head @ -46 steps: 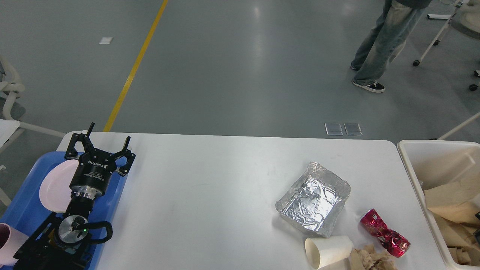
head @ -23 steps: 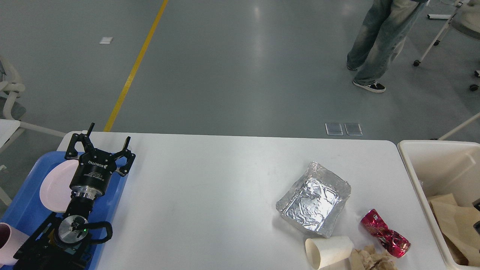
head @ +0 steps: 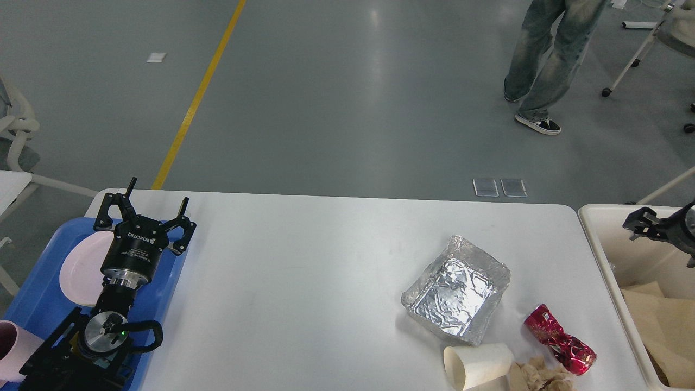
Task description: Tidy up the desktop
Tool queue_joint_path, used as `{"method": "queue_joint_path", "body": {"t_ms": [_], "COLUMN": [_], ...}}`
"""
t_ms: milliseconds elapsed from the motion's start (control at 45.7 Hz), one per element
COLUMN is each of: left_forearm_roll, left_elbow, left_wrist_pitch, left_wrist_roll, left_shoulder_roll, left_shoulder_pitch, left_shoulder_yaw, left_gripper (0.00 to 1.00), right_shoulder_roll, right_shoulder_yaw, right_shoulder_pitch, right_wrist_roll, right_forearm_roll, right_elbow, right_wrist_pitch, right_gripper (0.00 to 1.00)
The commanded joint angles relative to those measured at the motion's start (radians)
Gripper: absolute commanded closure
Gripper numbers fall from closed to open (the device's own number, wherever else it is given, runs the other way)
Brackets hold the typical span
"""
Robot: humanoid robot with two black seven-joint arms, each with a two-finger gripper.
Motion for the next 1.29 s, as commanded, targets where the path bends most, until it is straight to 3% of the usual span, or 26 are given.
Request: {"method": "queue_joint_path", "body": {"t_ms": [0,175,328,634,1268], "left_forearm_roll": [0.000,0.000,0.000,0.000,0.000], "left_elbow": [0.000,0.001,0.001,0.001,0.001], "left_wrist_pitch": [-0.001,0.000,0.000,0.000,0.000], "left_wrist_roll": [0.000,0.000,0.000,-0.002,0.000], "left_shoulder_roll": [0.000,0.000,0.000,0.000,0.002], "left_shoulder_pitch": [0.000,0.000,0.000,0.000,0.000], "left_shoulder_yaw": [0.000,0.000,0.000,0.000,0.000], "left_gripper": [0.04,0.04,0.04,0.04,0.04], "right_shoulder_roll": [0.046,0.148,0.214,0.211,0.225], "right_shoulder_yaw": [-0.101,-0.196,-0.225,-0.268,-0.250], "right_shoulder_pitch": [0.240,0.523,0.698,1.154,1.073], "right_wrist_roll": [-0.024,-0.024,-0.024,-0.024,-0.013], "right_forearm_roll": [0.002,0.005,0.005,0.123,0.165], "right_elbow": [0.155,0.333,0.502,0.863,0.930], "right_wrist_pitch": [0.183,0.387,0.491,0.502,0.494], "right_gripper": [0.00,0.00,0.00,0.00,0.00]}}
